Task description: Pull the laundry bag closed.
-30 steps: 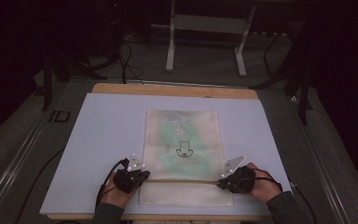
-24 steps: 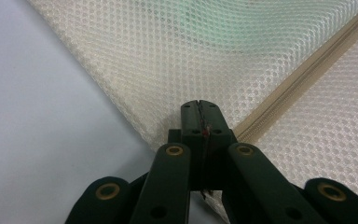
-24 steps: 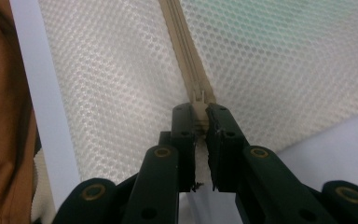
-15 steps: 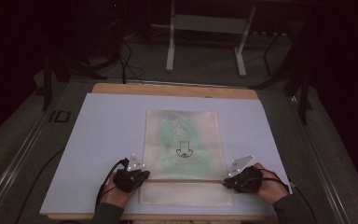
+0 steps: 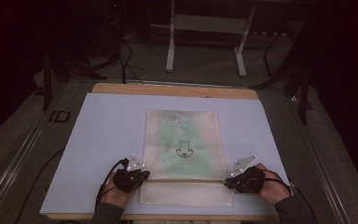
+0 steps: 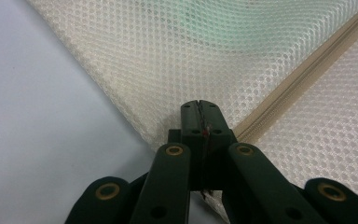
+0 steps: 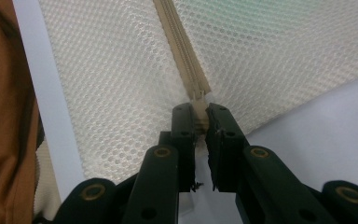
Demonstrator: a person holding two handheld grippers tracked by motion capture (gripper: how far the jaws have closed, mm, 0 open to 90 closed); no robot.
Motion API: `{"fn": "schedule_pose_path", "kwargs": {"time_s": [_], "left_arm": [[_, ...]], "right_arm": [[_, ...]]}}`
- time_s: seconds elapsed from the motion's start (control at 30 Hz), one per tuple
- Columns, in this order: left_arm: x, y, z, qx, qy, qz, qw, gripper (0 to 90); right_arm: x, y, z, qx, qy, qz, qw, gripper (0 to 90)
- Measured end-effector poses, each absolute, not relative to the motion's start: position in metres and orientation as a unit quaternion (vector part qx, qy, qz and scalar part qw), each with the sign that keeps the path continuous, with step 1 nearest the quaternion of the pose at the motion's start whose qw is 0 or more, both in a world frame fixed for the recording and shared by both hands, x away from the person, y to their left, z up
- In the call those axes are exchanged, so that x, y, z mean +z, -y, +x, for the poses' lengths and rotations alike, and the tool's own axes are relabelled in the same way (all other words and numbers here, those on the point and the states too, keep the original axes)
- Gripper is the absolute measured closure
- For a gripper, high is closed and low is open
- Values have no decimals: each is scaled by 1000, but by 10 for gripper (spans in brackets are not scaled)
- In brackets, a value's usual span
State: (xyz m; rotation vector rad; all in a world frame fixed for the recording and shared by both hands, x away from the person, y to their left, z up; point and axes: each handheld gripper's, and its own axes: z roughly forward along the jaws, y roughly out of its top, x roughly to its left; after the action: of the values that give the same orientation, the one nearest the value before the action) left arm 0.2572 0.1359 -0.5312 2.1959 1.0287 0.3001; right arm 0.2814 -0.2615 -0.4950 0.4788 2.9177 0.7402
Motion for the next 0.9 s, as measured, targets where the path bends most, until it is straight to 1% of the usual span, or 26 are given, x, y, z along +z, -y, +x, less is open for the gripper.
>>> {"fn": "schedule_pose_path", "kwargs": {"time_s": [0.23, 0.37, 0.6, 0.9], "left_arm": [[-531, -135, 257, 117, -399, 842, 344, 892], [-532, -137, 258, 109, -402, 838, 351, 885], [-532, -138, 258, 107, -401, 839, 352, 880], [-532, -138, 258, 105, -402, 839, 353, 872]], "right_arm": [[-498, 265, 279, 259, -950, 170, 51, 807], [-498, 268, 278, 266, -945, 182, 59, 775], [-493, 273, 274, 292, -935, 191, 61, 688], [-491, 277, 274, 318, -925, 199, 63, 615]]}}
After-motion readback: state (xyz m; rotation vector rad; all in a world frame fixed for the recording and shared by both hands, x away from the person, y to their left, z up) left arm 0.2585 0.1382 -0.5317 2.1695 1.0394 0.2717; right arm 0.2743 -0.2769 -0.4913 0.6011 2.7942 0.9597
